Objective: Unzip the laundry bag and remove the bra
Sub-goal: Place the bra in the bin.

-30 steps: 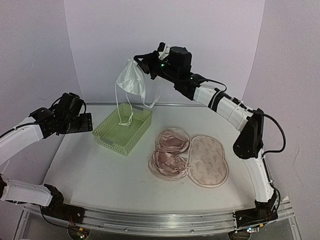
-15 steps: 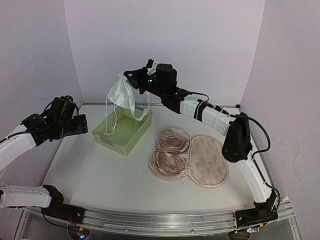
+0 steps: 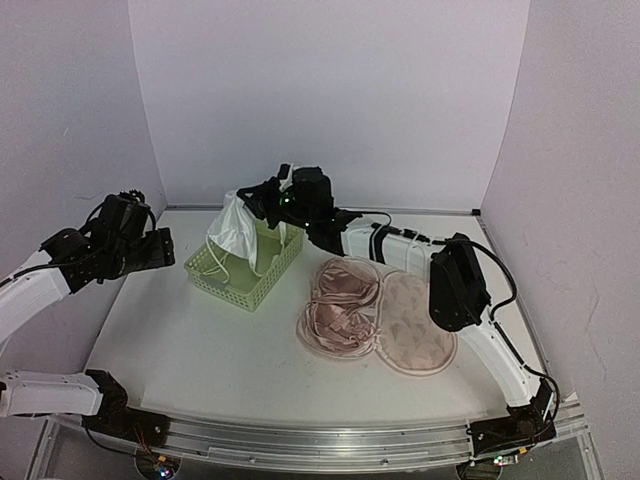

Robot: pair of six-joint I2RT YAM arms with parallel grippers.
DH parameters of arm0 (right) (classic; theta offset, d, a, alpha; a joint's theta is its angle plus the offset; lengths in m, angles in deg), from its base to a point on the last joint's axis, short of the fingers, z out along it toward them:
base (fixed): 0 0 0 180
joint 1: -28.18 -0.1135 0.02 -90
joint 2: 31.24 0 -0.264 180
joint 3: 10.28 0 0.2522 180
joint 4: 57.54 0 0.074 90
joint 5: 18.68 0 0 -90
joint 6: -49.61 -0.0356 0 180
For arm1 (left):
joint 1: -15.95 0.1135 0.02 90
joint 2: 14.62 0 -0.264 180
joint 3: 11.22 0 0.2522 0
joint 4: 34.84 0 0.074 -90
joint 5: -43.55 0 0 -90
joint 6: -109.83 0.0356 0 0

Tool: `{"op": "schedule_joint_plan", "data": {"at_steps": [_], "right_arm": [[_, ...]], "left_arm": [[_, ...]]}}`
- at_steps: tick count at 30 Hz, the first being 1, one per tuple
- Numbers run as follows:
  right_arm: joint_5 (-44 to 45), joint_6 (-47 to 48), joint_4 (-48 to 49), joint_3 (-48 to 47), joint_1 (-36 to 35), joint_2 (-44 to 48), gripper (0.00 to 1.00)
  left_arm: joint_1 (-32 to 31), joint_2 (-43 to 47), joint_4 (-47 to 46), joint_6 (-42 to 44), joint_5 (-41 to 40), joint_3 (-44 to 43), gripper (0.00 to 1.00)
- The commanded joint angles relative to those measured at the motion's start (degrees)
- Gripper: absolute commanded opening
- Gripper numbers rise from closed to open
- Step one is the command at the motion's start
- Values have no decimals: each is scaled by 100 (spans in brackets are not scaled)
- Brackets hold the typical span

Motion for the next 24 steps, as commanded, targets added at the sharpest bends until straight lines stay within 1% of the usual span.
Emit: {"op": "schedule_joint_plan", "data": {"at_steps": [1, 8, 13, 20, 24], "right_arm": [[-76, -127, 453, 287, -65, -8, 0], [-244, -395, 370, 307, -97, -340, 0], [-306, -484, 279, -43, -159, -578, 0], [62, -210, -150, 114, -172, -658, 0], [132, -263, -305, 132, -125, -793, 7]], "left_arm": [[26, 115, -180, 12, -44, 28, 80], [26, 101, -198, 34, -41, 39, 80], [26, 96, -214, 54, -29, 53, 80], [26, 67, -216, 86, -14, 47, 80], [25, 79, -216, 113, -24, 31, 80]]}}
